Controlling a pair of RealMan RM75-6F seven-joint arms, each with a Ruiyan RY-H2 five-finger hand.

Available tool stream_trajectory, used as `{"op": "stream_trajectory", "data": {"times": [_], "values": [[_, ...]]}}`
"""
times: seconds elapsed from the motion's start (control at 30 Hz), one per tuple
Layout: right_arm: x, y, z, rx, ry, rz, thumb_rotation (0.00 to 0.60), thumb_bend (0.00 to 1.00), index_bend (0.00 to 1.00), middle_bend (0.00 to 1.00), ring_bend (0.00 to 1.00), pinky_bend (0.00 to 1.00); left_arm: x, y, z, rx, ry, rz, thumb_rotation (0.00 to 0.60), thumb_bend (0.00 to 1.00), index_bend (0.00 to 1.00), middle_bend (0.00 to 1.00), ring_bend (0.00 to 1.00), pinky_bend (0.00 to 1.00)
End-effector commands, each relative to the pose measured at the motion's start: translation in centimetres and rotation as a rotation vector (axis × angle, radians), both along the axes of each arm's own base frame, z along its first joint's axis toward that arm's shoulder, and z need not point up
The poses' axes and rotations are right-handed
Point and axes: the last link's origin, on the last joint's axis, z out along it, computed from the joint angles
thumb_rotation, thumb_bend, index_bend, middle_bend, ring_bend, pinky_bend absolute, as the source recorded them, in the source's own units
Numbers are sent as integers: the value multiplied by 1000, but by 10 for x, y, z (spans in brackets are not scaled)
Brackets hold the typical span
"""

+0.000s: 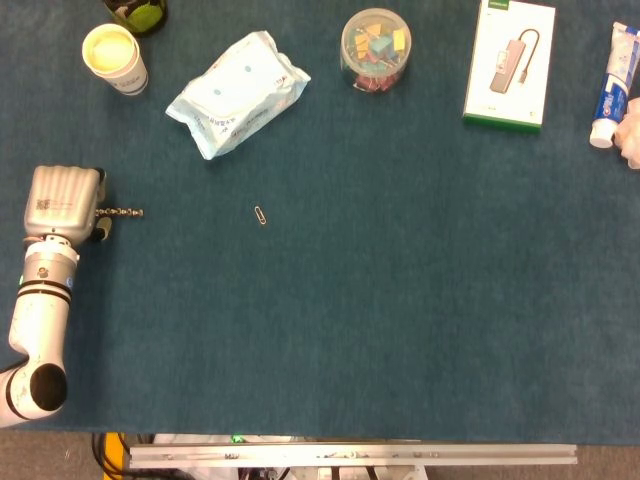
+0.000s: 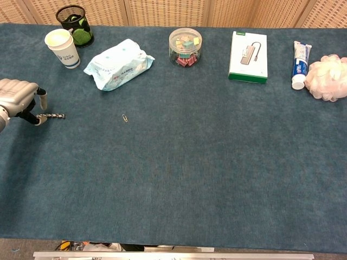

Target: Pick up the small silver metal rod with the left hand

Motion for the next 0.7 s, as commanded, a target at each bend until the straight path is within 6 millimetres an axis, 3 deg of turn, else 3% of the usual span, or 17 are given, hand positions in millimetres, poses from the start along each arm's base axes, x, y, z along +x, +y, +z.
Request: {"op": "stream_trajectory", "data": {"times": [0.03, 0.7], "values": [[0, 0, 0, 0, 0, 0, 600, 43, 375, 436, 298, 311, 0, 0, 0, -6, 4, 3, 600, 261, 463, 870, 867, 943], [2, 3, 1, -14, 0, 8, 600, 43, 377, 436, 298, 311, -4, 2, -1, -5, 4, 30, 600, 304, 488, 870, 867, 943]]}}
